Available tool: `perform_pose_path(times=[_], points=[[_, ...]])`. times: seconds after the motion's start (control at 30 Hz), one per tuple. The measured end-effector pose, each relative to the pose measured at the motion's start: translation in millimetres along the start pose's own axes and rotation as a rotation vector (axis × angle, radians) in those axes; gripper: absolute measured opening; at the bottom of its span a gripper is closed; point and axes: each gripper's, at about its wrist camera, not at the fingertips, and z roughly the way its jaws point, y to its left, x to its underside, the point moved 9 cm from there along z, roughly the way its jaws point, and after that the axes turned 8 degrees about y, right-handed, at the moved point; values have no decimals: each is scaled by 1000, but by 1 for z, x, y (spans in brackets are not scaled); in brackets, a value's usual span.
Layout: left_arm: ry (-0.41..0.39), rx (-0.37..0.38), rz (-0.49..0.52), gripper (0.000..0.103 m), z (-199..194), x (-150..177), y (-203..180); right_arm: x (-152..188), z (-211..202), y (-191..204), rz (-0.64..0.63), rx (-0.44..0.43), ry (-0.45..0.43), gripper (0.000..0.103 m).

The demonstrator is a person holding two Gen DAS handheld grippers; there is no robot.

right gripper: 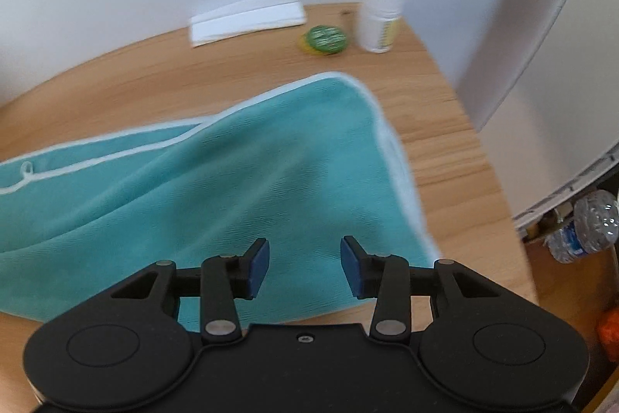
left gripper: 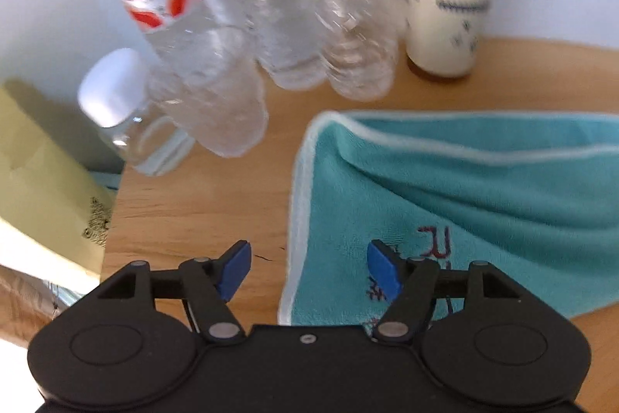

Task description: Fold towel

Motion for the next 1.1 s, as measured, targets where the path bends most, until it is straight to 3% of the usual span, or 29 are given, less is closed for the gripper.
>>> perform_pose_path(times=[0.1,0.13,0.17,0.2,0.27,0.3,0.37,0.63,0.77,0.9,1.1], points=[[-13,-19,30,67,-2,3,-3,2,5,12,-13,6,9,45],[-13,-23,36,62,-3,4,-4,3,7,15,-25,17,10,45],[-5,2,50,48,-5,7,-7,4,7,18,-37,25,9,45],[0,20,49,42,-5,9,-8,5,7,18,-45,27,4,44],[13,26,58,39,-6,13,-13,9,7,13,-37,3,-5,44],[11,-8,108,38,-8,18,-18,10,7,12,-46,-4,-7,44],[17,-17,134,31,-11,27,-23,16,5,10,-112,7,-5,45],[83,17,142,29,-34,82,-33,38,-3,-9,-110,-26,11,45],[111,38,104,29,-39,99,-34,40,-4,-9,-125,-28,27,45],[126,26,146,29,-47,118,-40,43,-4,-10,-139,-38,49,45],[154,31,130,29,-50,135,-35,59,-8,-10,-162,-45,106,46]])
